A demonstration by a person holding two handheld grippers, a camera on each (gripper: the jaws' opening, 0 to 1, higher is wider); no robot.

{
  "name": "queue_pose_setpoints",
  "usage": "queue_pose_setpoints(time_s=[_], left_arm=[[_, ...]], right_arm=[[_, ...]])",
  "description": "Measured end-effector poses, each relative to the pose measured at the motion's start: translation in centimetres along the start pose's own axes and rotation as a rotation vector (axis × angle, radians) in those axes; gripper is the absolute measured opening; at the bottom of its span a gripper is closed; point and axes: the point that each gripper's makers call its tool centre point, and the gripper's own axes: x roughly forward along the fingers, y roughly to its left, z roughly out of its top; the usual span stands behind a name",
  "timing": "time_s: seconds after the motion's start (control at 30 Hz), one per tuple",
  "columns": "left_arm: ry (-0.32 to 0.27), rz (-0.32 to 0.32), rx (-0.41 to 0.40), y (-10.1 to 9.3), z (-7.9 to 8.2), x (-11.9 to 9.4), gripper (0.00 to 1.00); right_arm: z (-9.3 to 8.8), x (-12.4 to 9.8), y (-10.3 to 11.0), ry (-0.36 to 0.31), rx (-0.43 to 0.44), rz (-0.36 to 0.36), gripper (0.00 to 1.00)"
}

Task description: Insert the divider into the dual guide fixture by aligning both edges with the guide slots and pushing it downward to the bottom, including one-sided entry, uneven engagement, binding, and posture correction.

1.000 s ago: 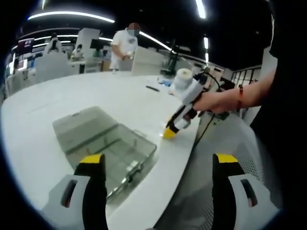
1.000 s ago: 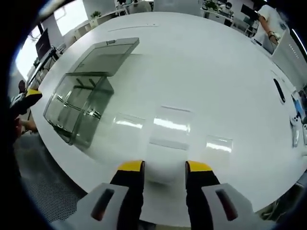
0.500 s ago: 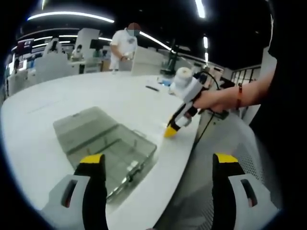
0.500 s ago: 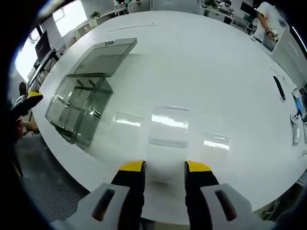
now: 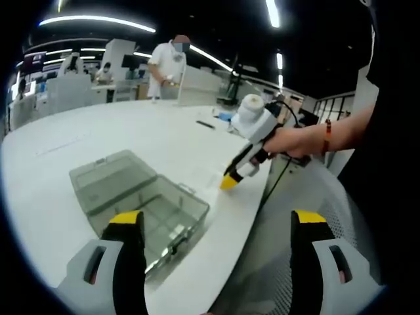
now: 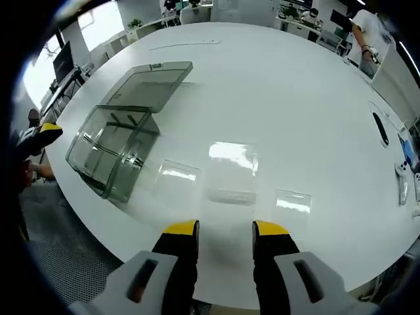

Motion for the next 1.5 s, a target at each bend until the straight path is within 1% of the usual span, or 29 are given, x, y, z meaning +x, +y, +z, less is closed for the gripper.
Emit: queue_pose_setpoints(time_s=[0.07, 0.13, 0.2, 0.27, 0.33, 0.4, 0.5, 0.57, 0.7, 0.8, 0.87, 0.93, 1.0, 1.1, 1.2, 1.3, 1.5], left_arm=[[-0.002, 0.000, -0.003, 0.1, 0.1, 0.0, 0.90], [-0.004, -0.004, -0.027, 0.2, 0.2, 0.0, 0.90], [-0.019, -0.005, -0.055, 0.3, 0.6, 0.0, 0.89], [-0.027, -0.003, -0.058, 0.2, 0.8, 0.0, 0.89], [-0.038, 0.008, -0.057, 0.4, 1.1, 0.1, 0.91], [-0.052, 0.001, -0.055, 0.2, 1.4, 0.1, 0.90], [-0.091, -0.009, -0.124, 0.0, 2.2, 0.0, 0.89], [-0.108, -0.020, -0.149, -0.1, 2.6, 0.0, 0.89], [-0.117, -0.027, -0.141, -0.4, 3.0, 0.2, 0.88], [-0.118, -0.036, -0.156, -0.6, 3.2, 0.4, 0.87], [-0.142, -0.048, -0.174, -0.8, 3.8, 0.5, 0.87], [-0.148, -0.045, -0.171, -0.8, 4.0, 0.5, 0.87], [-0.146, -0.043, -0.171, -0.8, 4.0, 0.6, 0.86], [-0.148, -0.041, -0.175, -0.9, 3.9, 0.5, 0.86], [-0.122, -0.039, -0.182, -1.0, 3.3, 0.7, 0.85], [-0.126, -0.045, -0.178, -1.3, 3.4, 0.7, 0.85], [-0.135, -0.030, -0.183, -1.1, 3.6, 0.7, 0.85]], right_arm=[[0.1, -0.2, 0.1, -0.008, 0.000, 0.002, 0.28], [0.3, -0.3, 0.1, -0.015, -0.003, 0.003, 0.28], [0.5, -0.4, 0.1, -0.022, -0.003, 0.003, 0.28], [0.6, -0.5, 0.1, -0.028, -0.003, 0.006, 0.28], [1.0, -0.7, 0.1, -0.043, -0.002, 0.005, 0.28], [1.1, -1.0, 0.0, -0.052, 0.002, 0.004, 0.28], [1.3, -1.1, 0.0, -0.064, 0.006, 0.005, 0.28], [1.4, -1.3, 0.0, -0.071, 0.011, 0.004, 0.28], [1.5, -1.6, 0.1, -0.088, 0.017, 0.004, 0.28], [1.5, -1.7, 0.4, -0.094, 0.034, 0.017, 0.28], [1.6, -1.9, 0.5, -0.104, 0.037, 0.014, 0.28], [1.7, -2.0, 0.6, -0.105, 0.035, 0.021, 0.28], [2.0, -2.2, 1.0, -0.113, 0.041, 0.034, 0.28], [2.5, -2.6, 1.2, -0.130, 0.031, 0.032, 0.28], [2.8, -2.9, 1.4, -0.142, 0.026, 0.032, 0.28], [3.1, -3.2, 1.6, -0.156, 0.022, 0.039, 0.28], [3.3, -3.7, 2.1, -0.176, 0.001, 0.043, 0.28]])
